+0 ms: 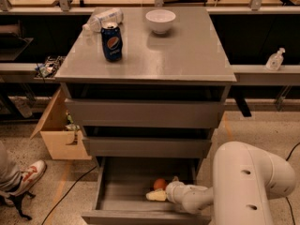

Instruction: Pick orange from bottom drawer and place on counter

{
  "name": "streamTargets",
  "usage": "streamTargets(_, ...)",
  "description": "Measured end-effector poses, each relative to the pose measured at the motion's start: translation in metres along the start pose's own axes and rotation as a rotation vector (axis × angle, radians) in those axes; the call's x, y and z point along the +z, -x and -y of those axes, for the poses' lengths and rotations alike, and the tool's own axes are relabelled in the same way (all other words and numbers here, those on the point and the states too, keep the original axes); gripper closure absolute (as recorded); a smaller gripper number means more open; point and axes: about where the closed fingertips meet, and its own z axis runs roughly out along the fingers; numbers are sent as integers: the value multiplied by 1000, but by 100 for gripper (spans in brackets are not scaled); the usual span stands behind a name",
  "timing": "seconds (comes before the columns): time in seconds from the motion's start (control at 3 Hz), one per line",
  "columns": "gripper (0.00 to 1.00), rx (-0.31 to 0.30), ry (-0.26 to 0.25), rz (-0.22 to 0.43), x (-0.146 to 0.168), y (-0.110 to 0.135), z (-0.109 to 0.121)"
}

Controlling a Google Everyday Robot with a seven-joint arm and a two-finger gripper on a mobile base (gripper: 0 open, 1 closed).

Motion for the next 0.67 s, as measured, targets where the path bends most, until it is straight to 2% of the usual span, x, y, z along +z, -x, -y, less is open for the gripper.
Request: streamTargets(0.67, 0, 12, -2, -26, 34, -17, 0)
